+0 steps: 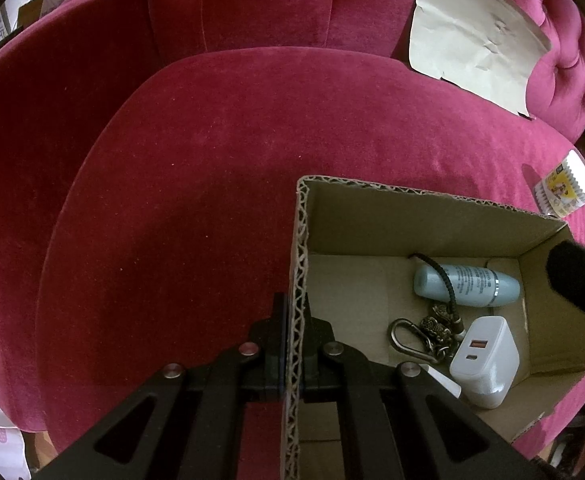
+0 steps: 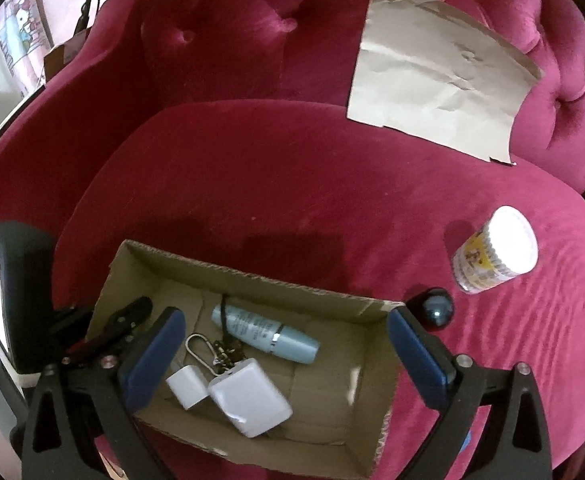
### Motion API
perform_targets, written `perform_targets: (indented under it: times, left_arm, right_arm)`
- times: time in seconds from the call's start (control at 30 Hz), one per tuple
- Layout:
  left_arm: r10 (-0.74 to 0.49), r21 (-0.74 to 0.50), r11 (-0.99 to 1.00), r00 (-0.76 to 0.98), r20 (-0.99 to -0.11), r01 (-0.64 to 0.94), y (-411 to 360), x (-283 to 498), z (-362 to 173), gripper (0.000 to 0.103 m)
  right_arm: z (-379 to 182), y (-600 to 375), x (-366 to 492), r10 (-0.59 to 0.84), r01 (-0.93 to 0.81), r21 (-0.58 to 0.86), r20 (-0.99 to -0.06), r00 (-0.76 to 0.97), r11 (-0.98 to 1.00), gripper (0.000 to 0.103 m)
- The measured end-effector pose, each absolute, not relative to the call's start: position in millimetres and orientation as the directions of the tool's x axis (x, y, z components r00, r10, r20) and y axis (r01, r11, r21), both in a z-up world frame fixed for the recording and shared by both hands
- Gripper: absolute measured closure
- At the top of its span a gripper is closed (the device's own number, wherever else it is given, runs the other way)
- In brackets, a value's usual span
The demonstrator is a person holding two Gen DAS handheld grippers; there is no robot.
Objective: Organize rigid objects
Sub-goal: 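Open the right gripper to release the white charger into the box, then move the right gripper out of the box over the black round cap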
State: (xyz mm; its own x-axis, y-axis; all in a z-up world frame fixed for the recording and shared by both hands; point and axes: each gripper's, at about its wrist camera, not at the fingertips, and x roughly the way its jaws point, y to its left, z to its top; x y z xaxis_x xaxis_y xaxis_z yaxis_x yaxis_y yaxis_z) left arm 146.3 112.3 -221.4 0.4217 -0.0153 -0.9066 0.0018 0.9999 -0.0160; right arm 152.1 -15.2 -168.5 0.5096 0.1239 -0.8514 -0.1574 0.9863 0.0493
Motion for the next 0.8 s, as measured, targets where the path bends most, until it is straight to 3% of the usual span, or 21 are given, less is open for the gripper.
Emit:
perform_targets:
  times: [0.8]
  left_arm:
    - [0.005,0.006,1.000,0.420,-0.908,0.000,109,147,-222,0.099]
  right_arm:
    - [-152,-98,168,0.050,-0.034,0.037,-0.836,0.547,0.999,0.000]
